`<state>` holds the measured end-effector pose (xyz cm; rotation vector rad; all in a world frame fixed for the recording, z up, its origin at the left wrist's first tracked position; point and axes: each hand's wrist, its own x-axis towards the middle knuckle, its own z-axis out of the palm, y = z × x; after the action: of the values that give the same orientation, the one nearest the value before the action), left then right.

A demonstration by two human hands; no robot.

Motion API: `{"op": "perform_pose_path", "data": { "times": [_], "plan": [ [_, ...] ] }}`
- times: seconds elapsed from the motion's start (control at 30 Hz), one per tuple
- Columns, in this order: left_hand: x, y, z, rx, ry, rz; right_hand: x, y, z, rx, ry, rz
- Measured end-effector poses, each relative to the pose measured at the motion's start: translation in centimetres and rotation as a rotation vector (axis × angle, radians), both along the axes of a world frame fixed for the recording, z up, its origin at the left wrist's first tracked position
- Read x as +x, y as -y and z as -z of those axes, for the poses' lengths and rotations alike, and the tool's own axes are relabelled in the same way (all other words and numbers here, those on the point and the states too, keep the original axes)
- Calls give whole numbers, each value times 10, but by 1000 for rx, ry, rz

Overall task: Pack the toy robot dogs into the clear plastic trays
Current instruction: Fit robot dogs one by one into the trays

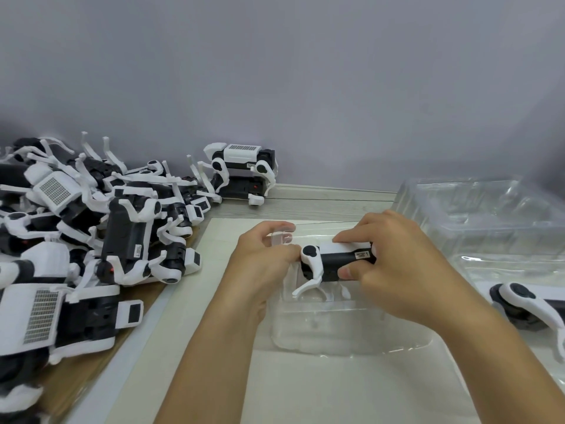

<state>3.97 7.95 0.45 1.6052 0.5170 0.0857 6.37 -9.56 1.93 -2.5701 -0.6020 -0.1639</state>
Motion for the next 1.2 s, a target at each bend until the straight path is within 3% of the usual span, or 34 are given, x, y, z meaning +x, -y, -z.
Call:
{"op": "perform_pose_path", "data": {
  "times": [0.13,0.37,0.6,0.7,1.2],
  "plan": [
    [0,-3,0,-54,-20,4,1,3,1,46,-32,10],
    [-2,0,-1,125,-4,39,2,5,2,15,-47,23],
    [-21,-26,-32,539,150,444,3,8,1,38,-60,31],
    [-29,-30,-42,657,70,622,3,9,1,48,-68,29],
    [-22,-8,-30,696,22,585,3,6,3,40,-83,30]
  ]
}}
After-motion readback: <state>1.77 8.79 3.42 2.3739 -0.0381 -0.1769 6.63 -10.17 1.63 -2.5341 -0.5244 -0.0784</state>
